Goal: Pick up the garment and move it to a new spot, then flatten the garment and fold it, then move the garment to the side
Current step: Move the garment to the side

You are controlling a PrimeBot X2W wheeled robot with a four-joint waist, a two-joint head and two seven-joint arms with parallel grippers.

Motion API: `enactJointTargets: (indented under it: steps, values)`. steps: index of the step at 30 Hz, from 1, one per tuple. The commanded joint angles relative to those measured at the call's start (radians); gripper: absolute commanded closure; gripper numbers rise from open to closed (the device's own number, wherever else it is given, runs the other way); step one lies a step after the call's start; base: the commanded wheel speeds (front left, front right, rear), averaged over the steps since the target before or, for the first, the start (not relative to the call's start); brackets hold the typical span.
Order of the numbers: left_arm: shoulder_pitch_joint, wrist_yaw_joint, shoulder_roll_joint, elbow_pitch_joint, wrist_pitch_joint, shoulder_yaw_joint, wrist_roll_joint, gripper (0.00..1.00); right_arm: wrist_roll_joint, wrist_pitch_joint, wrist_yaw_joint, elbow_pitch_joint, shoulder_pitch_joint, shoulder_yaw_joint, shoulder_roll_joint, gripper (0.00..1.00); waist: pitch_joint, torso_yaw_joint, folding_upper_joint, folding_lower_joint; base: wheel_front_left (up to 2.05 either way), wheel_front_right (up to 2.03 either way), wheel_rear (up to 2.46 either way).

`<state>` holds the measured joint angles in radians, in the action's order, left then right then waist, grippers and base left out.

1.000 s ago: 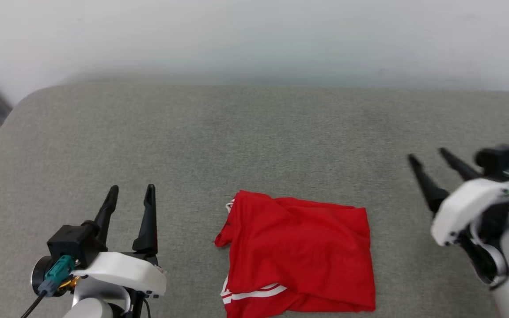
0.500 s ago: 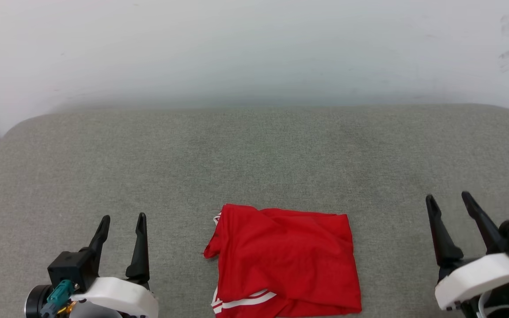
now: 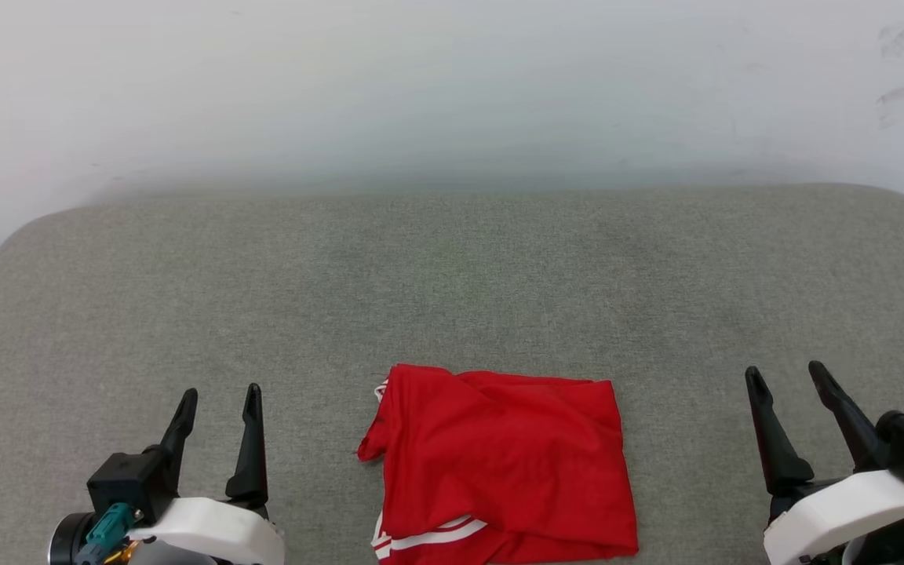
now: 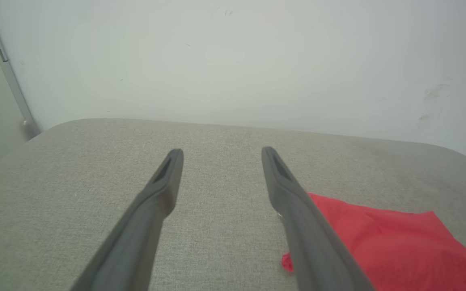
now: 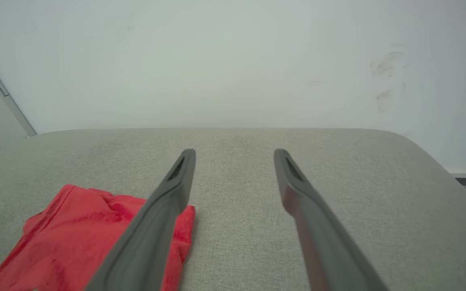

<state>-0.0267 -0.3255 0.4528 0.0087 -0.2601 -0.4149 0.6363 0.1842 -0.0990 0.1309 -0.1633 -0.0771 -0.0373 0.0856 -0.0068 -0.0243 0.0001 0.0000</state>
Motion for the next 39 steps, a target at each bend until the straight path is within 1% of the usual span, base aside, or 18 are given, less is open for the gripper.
enactJointTargets:
  steps: [1, 5, 9, 11, 15, 17, 19, 22, 24, 29, 34, 35, 36, 37, 39]
  values:
    - [0.008, 0.002, -0.005, 0.002, -0.007, 0.005, -0.006, 0.00, 0.008, -0.008, 0.000, 0.006, -0.005, -0.006, -0.007, 0.00, 0.000, -0.001, -0.0001, 0.0000, 0.00, 0.00, 0.00]
    - [0.006, 0.009, -0.015, -0.013, -0.007, 0.029, -0.021, 0.00, 0.061, -0.042, 0.000, 0.062, 0.018, -0.034, -0.011, 0.00, 0.002, -0.002, -0.0001, 0.0000, 0.00, 0.00, 0.00]
    - [-0.009, 0.019, -0.032, -0.025, -0.007, 0.048, -0.040, 0.00, 0.155, -0.097, 0.000, 0.149, 0.060, -0.087, 0.014, 0.00, 0.014, 0.014, -0.0001, 0.0000, 0.00, 0.00, 0.00]
    - [-0.020, 0.025, -0.044, -0.030, -0.007, 0.057, -0.051, 0.00, 0.211, -0.140, 0.000, 0.205, 0.088, -0.127, 0.042, 0.00, 0.029, 0.029, -0.0001, 0.0000, 0.00, 0.00, 0.00]
    - [-0.043, 0.046, -0.073, -0.043, -0.007, 0.081, -0.077, 0.00, 0.321, -0.275, 0.000, 0.333, 0.147, -0.174, 0.096, 0.00, 0.063, 0.071, -0.0001, 0.0000, 0.00, 0.00, 0.00]
    - [-0.055, 0.055, -0.088, -0.046, -0.006, 0.093, -0.090, 0.00, 0.377, -0.358, 0.000, 0.388, 0.171, -0.171, 0.118, 0.00, 0.081, 0.095, -0.0001, 0.0000, 0.00, 0.00, 0.00]
    - [-0.065, 0.068, -0.105, -0.046, -0.006, 0.107, -0.102, 0.00, 0.434, -0.437, 0.000, 0.436, 0.193, -0.166, 0.125, 0.00, 0.098, 0.116, -0.0001, 0.0000, 0.00, 0.00, 0.00]
    - [-0.072, 0.086, -0.126, -0.046, -0.006, 0.124, -0.118, 0.00, 0.514, -0.552, 0.000, 0.497, 0.220, -0.152, 0.101, 0.00, 0.125, 0.144, -0.0001, 0.0000, 0.00, 0.00, 0.00]
    - [-0.079, 0.098, -0.139, -0.046, -0.006, 0.139, -0.131, 0.00, 0.582, -0.617, 0.000, 0.527, 0.242, -0.135, 0.074, 0.00, 0.145, 0.160, -0.0001, 0.0000, 0.00, 0.00, 0.00]
    - [-0.092, 0.131, -0.164, -0.037, -0.006, 0.164, -0.157, 0.00, 0.699, -0.671, -0.001, 0.577, 0.277, -0.078, 0.034, 0.00, 0.194, 0.191, -0.0001, 0.0000, 0.00, 0.00, 0.00]
    - [-0.105, 0.158, -0.180, -0.020, -0.006, 0.186, -0.178, 0.00, 0.766, -0.716, -0.002, 0.654, 0.282, -0.019, 0.020, 0.00, 0.212, 0.205, -0.0001, 0.0000, 0.00, 0.00, 0.00]
    - [-0.105, 0.163, -0.184, -0.018, -0.006, 0.189, -0.182, 0.00, 0.769, -0.720, -0.003, 0.666, 0.282, -0.007, 0.022, 0.20, 0.213, 0.205, -0.0001, 0.0000, 0.00, 0.00, 0.00]
    - [-0.105, 0.167, -0.187, -0.015, -0.006, 0.193, -0.186, 0.00, 0.775, -0.719, -0.005, 0.674, 0.282, 0.001, 0.022, 0.67, 0.213, 0.205, -0.0001, 0.0000, 0.00, 0.00, 0.00]
    - [-0.104, 0.168, -0.190, -0.013, -0.006, 0.197, -0.189, 0.00, 0.783, -0.711, -0.006, 0.675, 0.286, 0.008, 0.022, 1.00, 0.211, 0.202, -0.0001, 0.0000, 0.00, 0.00, 0.00]
    - [-0.095, 0.172, -0.193, -0.006, -0.006, 0.204, -0.196, 0.00, 0.782, -0.685, -0.005, 0.662, 0.299, 0.023, 0.035, 1.00, 0.199, 0.193, -0.0001, 0.0000, 0.00, 0.00, 0.00]
